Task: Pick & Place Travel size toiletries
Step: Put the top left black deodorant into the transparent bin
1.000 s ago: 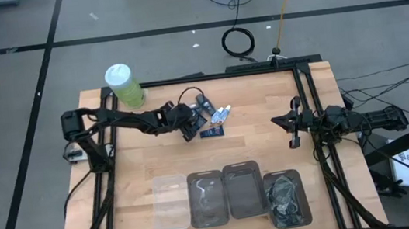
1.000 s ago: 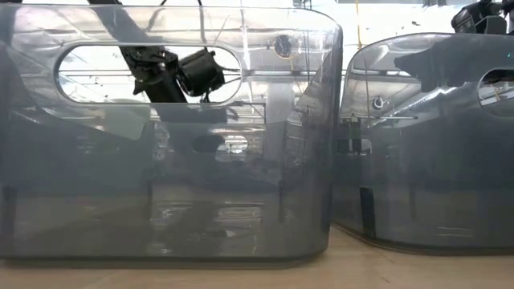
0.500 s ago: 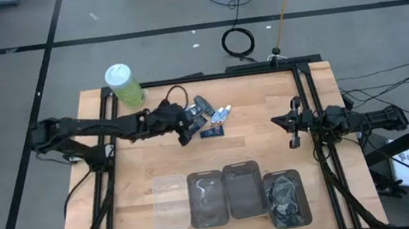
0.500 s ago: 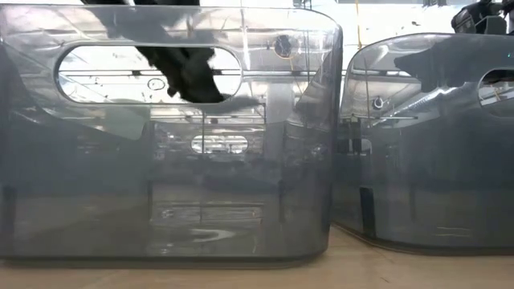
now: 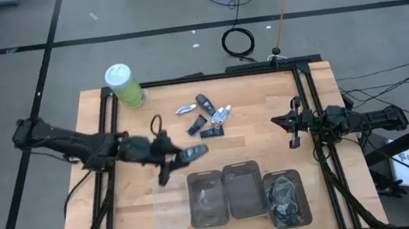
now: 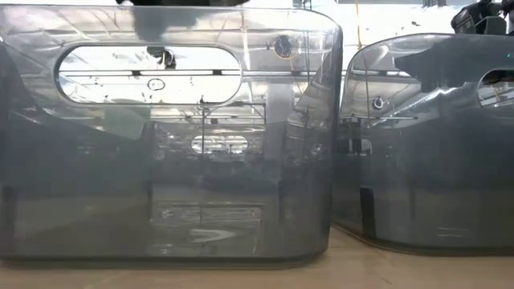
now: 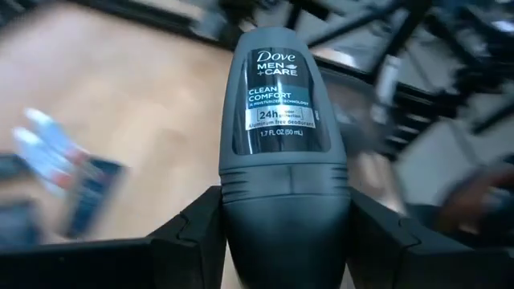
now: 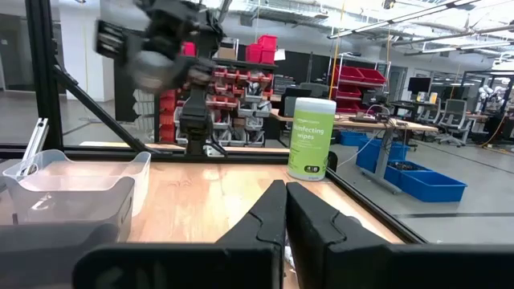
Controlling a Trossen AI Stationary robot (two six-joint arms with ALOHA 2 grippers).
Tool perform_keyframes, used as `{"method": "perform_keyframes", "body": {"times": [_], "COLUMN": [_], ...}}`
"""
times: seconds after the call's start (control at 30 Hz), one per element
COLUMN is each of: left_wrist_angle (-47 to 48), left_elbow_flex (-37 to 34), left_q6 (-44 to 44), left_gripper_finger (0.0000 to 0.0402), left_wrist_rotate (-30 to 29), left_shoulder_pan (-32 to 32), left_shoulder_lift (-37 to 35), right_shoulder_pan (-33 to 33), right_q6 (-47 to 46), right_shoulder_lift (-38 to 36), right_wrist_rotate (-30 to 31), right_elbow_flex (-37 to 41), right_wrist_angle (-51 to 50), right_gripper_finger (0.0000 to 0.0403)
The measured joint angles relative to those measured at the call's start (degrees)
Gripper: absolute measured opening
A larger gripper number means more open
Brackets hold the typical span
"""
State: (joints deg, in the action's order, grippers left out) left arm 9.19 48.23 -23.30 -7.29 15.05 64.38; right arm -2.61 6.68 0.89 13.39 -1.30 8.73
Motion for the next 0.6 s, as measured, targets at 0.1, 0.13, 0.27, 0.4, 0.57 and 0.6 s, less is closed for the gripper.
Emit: {"method": "perform_keyframes", "body": {"times": [0.1,0.13,0.27,0.4,0.57,0.6], "left_wrist_angle": [2.9,3.4,3.7,4.7,11.2,12.4], "left_elbow_flex": [0.0,0.0,0.0,0.1,0.0,0.0], "left_q6": [-8.4,-11.5,-23.9,-37.5,-56.1,-59.4], "left_gripper_finger": [0.018,0.018,0.018,0.018,0.018,0.018], "left_wrist_rotate": [-0.1,-1.0,-7.0,-12.1,-15.2,-15.7], "left_shoulder_pan": [5.9,8.0,15.1,19.9,24.0,24.5], "left_shoulder_lift": [0.1,0.3,3.8,6.6,9.2,9.5], "right_shoulder_pan": [0.0,0.0,0.0,0.0,0.0,0.0], "right_q6": [0.0,0.0,0.0,0.0,0.0,0.0], "right_shoulder_lift": [0.0,0.0,0.0,0.0,0.0,0.0], "right_wrist_rotate": [0.0,0.0,0.0,0.0,0.0,0.0], "right_elbow_flex": [0.0,0.0,0.0,0.0,0.0,0.0], "right_wrist_angle": [0.0,0.0,0.0,0.0,0.0,0.0], "right_gripper_finger": [0.0004,0.0004,0.0004,0.0004,0.0004,0.0004]}}
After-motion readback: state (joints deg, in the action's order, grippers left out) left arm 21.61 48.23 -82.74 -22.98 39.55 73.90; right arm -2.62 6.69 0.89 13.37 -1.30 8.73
